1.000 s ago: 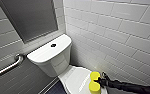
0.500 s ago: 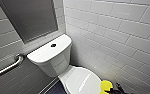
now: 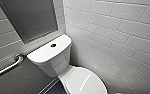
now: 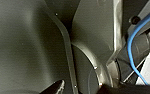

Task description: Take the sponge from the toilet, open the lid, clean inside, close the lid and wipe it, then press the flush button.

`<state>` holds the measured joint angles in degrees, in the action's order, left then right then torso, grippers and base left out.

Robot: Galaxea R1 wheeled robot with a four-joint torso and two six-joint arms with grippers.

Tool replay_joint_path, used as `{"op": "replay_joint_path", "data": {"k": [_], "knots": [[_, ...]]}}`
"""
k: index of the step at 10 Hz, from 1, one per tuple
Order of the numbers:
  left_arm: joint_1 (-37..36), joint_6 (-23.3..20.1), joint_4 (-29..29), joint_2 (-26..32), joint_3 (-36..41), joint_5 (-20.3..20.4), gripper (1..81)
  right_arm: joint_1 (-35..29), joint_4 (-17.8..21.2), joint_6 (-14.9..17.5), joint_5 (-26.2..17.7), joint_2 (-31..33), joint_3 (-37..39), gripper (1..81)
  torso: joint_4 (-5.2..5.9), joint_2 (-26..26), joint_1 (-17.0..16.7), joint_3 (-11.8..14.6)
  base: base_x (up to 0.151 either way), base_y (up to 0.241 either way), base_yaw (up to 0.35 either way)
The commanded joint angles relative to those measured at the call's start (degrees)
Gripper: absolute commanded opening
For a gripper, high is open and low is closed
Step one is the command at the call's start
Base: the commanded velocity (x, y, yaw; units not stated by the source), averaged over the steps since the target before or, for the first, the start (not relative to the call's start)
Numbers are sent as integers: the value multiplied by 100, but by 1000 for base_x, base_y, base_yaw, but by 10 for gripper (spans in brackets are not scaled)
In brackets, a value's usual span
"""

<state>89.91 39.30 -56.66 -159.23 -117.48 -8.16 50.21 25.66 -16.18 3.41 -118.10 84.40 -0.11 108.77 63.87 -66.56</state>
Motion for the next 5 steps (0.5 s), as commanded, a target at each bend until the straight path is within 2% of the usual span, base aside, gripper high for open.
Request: {"op": "replay_joint_path", "data": {"k": [1, 3, 4, 5], "knots": [[23, 8, -29, -39, 111, -239, 811, -216, -35, 27, 229, 1223, -1458, 10, 0, 0, 0, 0, 0, 0, 0], [23, -28, -20, -39, 111, -239, 811, -734, -105, 27, 274, 1313, -2033, 10, 0, 0, 0, 2, 0, 0, 0], [23, -28, -20, -47, 111, -239, 811, -980, -105, 35, 231, 1166, -2016, 10, 0, 0, 0, 2, 0, 0, 0], [23, -28, -12, -48, 111, -239, 811, -1314, -114, 27, 10, 900, -1893, 10, 0, 0, 0, 4, 0, 0, 0]]}}
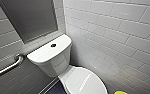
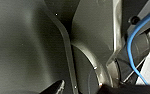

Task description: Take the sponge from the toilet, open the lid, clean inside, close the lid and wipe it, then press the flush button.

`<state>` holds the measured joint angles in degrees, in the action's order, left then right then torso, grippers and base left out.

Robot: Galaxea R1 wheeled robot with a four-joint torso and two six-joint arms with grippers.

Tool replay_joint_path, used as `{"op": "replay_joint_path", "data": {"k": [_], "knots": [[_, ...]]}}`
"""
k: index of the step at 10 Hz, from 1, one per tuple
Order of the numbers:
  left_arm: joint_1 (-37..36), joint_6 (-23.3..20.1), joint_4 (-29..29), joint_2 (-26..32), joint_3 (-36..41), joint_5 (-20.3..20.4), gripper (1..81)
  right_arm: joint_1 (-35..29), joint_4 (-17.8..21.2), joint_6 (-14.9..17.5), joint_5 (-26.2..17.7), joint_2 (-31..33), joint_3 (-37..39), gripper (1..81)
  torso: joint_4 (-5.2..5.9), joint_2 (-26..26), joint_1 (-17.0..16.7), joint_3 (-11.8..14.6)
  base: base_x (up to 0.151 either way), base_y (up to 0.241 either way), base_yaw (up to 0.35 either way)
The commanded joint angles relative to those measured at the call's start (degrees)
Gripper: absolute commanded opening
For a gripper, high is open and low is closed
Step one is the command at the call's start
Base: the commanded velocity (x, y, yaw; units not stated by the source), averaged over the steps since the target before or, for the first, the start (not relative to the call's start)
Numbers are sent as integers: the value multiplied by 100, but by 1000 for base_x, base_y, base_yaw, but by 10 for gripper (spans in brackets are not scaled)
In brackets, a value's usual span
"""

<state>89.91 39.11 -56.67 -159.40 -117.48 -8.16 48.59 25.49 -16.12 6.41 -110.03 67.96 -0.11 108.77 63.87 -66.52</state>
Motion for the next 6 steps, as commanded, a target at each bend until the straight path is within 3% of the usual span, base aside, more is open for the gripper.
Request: {"op": "replay_joint_path", "data": {"k": [1, 6], "knots": [[23, 0, -10, -31, 103, -247, 811, -1503, -71, 12, -647, -334, 73, 10, 0, 0, 0, 0, 0, 0, 0], [23, 27, 69, -101, -293, -239, 811, -2462, -18, -50, -1801, -2755, 2299, 10, 0, 0, 0, 0, 0, 0, 0]]}}
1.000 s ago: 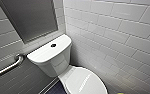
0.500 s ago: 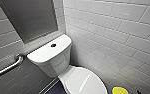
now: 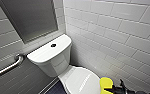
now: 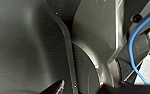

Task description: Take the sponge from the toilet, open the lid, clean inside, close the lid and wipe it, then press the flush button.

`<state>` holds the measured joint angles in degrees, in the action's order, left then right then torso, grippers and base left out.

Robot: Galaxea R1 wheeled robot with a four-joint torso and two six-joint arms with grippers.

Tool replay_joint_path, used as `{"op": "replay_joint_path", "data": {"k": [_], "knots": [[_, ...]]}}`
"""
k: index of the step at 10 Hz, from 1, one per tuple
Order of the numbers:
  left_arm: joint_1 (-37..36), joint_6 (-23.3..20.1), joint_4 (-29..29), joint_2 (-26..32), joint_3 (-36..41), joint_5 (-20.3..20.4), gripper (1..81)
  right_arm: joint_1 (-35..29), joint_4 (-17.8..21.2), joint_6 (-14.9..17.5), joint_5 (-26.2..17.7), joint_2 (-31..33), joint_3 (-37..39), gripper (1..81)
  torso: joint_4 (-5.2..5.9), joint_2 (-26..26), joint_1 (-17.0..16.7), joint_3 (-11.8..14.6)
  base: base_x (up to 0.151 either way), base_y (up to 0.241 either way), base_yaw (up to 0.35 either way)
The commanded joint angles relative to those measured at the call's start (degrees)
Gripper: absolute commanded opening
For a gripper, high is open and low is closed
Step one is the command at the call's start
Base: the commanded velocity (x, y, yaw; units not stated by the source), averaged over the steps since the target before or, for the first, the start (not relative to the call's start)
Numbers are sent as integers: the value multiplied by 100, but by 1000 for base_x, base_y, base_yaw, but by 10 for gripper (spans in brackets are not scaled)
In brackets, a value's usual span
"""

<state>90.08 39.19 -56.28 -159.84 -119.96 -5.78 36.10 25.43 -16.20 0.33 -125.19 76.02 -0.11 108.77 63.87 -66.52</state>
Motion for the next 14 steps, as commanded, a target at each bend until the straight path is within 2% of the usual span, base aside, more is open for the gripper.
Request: {"op": "replay_joint_path", "data": {"k": [1, 7, 8, 10, 12, 14], "knots": [[-2, 18, 30, -57, -46, -477, 811, -1363, -12, -41, -1324, -1676, 1922, 10, 0, 0, 0, 0, 0, 0, 0], [6, 27, 39, -101, -204, -469, 811, -2058, -82, -41, -1756, -3576, 3557, 10, 0, 0, 0, -2, 0, 0, 0], [6, 27, 39, -101, -204, -476, 811, -2049, -125, 3, -1633, -3718, 3664, 10, 0, -2, 0, -2, 0, 0, 0], [15, 27, 47, -100, -204, -476, 811, -1952, -319, 12, -930, -3990, 3883, 10, 0, -2, 0, -2, 0, 0, 0], [50, 36, 47, -83, -212, -468, 811, -1934, -319, 12, -895, -4455, 4541, 10, 0, -2, 0, -2, 0, 0, 0], [85, 36, 47, -83, -204, -468, 811, -1593, -319, 29, -815, -4869, 5157, 10, 0, -2, 0, -2, 0, 0, 0]]}}
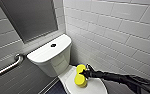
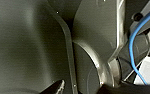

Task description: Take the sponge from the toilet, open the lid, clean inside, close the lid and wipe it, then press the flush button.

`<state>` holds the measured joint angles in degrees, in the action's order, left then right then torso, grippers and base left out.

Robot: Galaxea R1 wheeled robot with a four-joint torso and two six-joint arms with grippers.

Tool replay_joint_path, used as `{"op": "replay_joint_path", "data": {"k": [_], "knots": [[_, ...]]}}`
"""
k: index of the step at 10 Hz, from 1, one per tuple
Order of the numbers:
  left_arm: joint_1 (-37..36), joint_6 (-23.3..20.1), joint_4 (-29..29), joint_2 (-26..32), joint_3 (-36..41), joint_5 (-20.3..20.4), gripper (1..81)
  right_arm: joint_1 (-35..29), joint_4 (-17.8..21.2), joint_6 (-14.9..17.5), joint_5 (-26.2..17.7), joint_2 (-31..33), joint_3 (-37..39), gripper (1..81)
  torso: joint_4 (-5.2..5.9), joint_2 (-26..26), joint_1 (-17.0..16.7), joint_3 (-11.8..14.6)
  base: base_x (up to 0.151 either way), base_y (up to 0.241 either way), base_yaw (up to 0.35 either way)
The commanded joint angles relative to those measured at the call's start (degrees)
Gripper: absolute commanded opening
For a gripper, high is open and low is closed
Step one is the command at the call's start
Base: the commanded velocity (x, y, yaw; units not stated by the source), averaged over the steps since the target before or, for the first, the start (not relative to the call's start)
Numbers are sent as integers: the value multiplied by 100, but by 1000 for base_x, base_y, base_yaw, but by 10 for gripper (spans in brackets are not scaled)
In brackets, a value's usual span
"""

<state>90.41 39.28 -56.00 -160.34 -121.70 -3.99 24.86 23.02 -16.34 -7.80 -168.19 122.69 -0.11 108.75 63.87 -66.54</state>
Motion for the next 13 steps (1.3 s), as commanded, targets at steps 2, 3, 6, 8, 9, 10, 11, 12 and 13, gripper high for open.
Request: {"op": "replay_joint_path", "data": {"k": [2, 3, 6, 8, 9, 10, 11, 12, 13], "knots": [[70, 27, 19, -25, -30, -647, 811, -38, -87, 60, 85, -596, 730, 10, 0, 0, 0, 0, 0, 0, 0], [87, 27, 11, -25, -30, -639, 811, 121, -121, 78, 121, -516, 703, 10, 0, 0, 0, 0, 0, 0, 0], [87, 27, 2, -25, -38, -621, 811, 288, -148, 34, 121, 316, -242, 10, 0, 0, 0, 0, 0, 0, 0], [79, 18, -42, -60, -38, -621, 811, 297, -122, -10, 156, 1266, -1360, 10, 0, 0, 0, 2, 0, 0, 0], [79, 10, -51, -86, -38, -621, 811, 358, -96, -18, 174, 1609, -1695, 10, 0, 0, 0, 0, 0, 0, 0], [79, 10, -51, -95, -38, -621, 811, 402, -96, -19, 174, 1908, -1993, 10, 0, 0, 0, 0, 0, 0, 0], [79, 10, -51, -104, -38, -621, 811, 481, -96, -10, 165, 2173, -2214, 10, 0, 0, 0, 0, 0, 0, 0], [79, 10, -60, -112, -38, -621, 811, 621, -96, -10, 165, 2427, -2381, 10, 0, 0, 0, 0, 0, 0, 0], [79, 10, -60, -112, -38, -621, 811, 806, -113, -10, 165, 2673, -2478, 10, 0, 0, 0, 0, 0, 0, 0]]}}
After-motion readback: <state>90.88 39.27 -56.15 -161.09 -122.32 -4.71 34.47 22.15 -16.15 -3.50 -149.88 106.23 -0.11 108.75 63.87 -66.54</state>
